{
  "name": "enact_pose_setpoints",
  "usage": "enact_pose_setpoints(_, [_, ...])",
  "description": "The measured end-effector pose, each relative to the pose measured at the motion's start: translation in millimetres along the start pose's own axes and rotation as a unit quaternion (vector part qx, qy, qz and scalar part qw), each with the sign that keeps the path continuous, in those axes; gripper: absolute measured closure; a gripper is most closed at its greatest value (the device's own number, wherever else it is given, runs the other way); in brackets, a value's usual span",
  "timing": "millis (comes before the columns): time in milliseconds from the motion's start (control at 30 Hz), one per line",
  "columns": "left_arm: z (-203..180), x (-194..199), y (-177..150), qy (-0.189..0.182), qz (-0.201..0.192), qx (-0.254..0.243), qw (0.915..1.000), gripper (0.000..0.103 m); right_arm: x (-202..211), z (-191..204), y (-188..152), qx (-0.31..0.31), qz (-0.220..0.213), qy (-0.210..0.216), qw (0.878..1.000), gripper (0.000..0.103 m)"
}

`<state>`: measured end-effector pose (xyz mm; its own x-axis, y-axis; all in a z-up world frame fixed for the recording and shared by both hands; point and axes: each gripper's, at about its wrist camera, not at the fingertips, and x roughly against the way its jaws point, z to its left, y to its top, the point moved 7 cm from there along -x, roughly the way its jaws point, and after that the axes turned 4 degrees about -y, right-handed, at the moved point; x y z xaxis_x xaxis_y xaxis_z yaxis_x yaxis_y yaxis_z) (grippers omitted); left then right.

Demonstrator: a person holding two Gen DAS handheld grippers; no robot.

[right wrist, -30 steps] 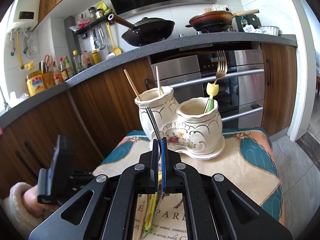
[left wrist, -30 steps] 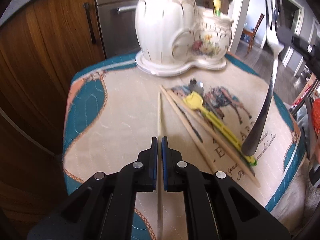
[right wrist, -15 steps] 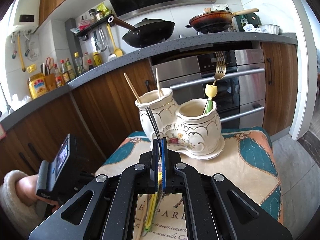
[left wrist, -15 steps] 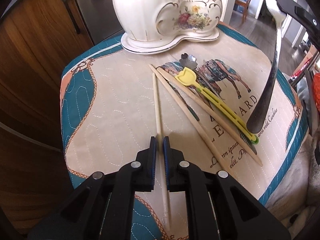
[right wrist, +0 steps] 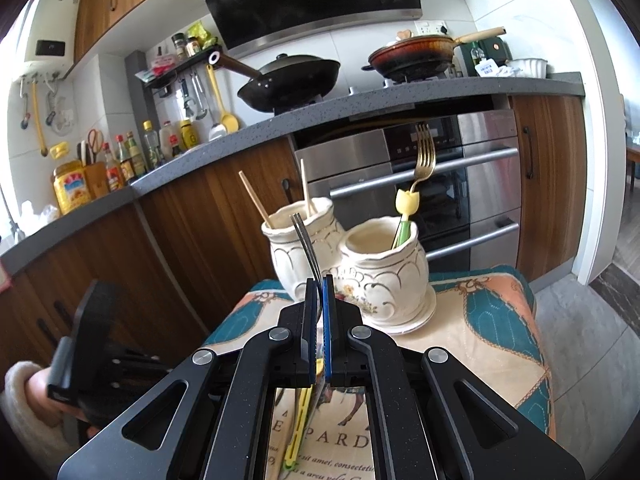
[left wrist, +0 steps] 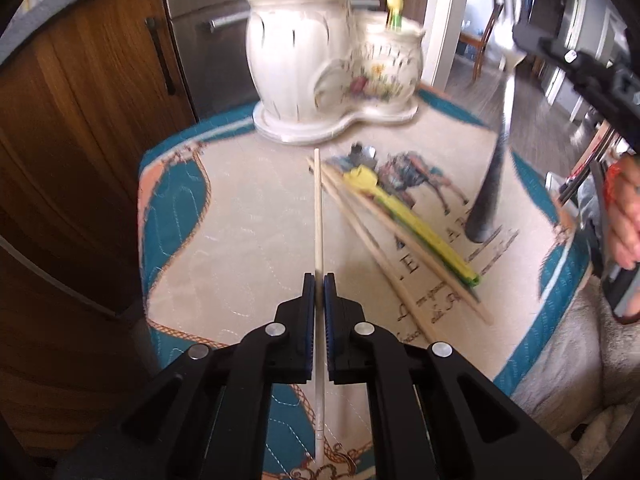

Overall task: Organize utensils
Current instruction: 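Lift the chopstick over the tall cup while the right tool carries the fork to the short cup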

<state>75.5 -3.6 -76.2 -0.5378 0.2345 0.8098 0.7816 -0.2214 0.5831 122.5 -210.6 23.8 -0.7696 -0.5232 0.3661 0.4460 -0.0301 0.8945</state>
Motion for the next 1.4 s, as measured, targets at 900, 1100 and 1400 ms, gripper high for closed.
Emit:
enact_pose_setpoints(900, [1,48,188,-0.021,-0.315,-0.014,0.9488,0.099,-17,-20,120,0.025,-0.143,-0.077,0.986,0.099])
enact_pose_setpoints(1100, [26,43,213,-0.021,-0.338,0.01,0.9408,0.099,-27,-34,130,0.012,-0.161,-0.089,0.983,0.099])
enact_pose_setpoints(1400, [42,29,236,-0.033,-0.366,0.044,0.9289,0.099,-52,-44,119,0.009,-0.155,-0.103,0.982,0.099])
